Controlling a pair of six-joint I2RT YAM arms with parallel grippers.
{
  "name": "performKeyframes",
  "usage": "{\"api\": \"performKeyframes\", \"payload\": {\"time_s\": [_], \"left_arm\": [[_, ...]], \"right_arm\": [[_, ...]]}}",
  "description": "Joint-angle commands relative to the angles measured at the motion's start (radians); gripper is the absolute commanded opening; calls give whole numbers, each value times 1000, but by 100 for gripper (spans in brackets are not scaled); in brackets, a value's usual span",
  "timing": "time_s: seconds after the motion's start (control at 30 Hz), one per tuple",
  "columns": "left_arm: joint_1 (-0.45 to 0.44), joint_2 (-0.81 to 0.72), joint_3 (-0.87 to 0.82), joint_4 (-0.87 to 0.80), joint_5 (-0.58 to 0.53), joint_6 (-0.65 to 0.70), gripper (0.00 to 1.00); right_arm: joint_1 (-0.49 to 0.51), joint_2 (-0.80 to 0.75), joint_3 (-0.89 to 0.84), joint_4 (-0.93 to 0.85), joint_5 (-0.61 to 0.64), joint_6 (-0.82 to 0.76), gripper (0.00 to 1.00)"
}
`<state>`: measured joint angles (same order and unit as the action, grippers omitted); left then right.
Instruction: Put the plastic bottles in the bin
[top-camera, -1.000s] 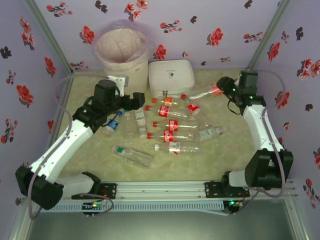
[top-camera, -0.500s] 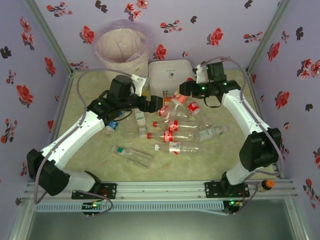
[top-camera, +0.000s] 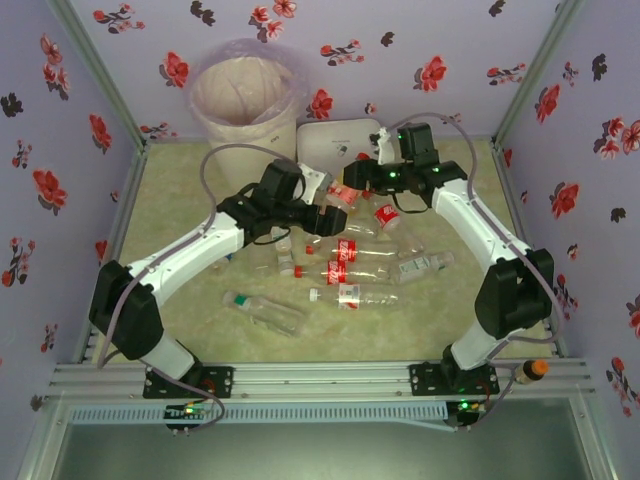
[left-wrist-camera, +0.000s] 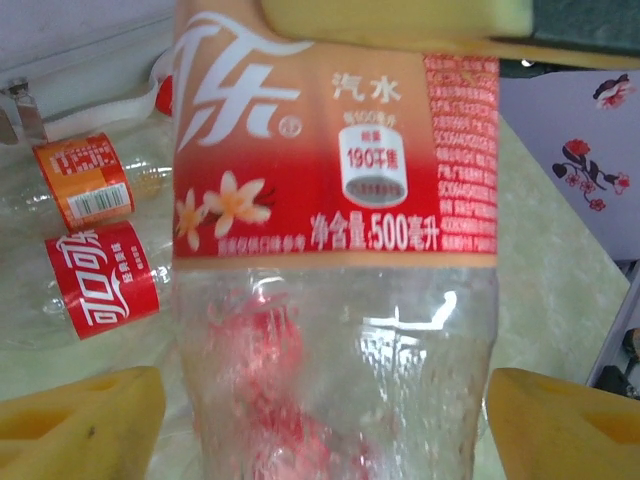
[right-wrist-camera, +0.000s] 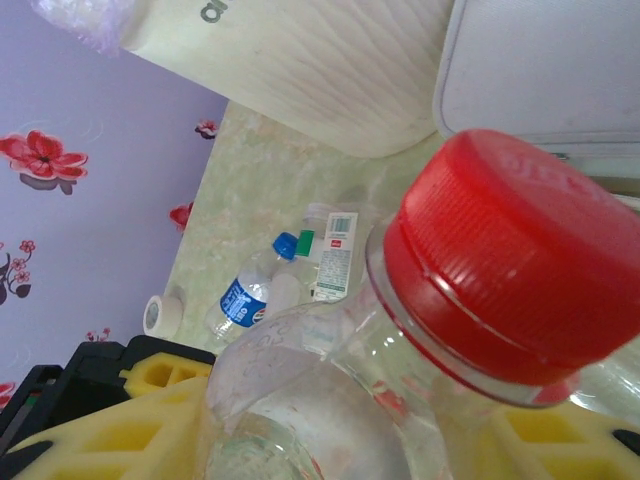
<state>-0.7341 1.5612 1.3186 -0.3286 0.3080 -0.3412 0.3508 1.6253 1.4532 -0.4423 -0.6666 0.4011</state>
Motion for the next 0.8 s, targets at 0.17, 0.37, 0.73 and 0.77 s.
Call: {"api": "performKeyframes", "payload": {"time_s": [0.17, 0.37, 0.73, 0.77], "left_arm": [[1, 28, 74, 25, -4, -2, 56], [8, 21, 75, 40, -13, -18, 45], [142, -22, 297, -75, -86, 114, 38], [171, -12, 357, -110, -100, 132, 37]], "right_arm": [[18, -7, 3, 39, -13, 22, 35], [16, -8, 8, 32, -13, 19, 59], [-69, -142, 68, -162, 369, 52, 99], [-83, -164, 51, -168, 400, 53, 99]]}}
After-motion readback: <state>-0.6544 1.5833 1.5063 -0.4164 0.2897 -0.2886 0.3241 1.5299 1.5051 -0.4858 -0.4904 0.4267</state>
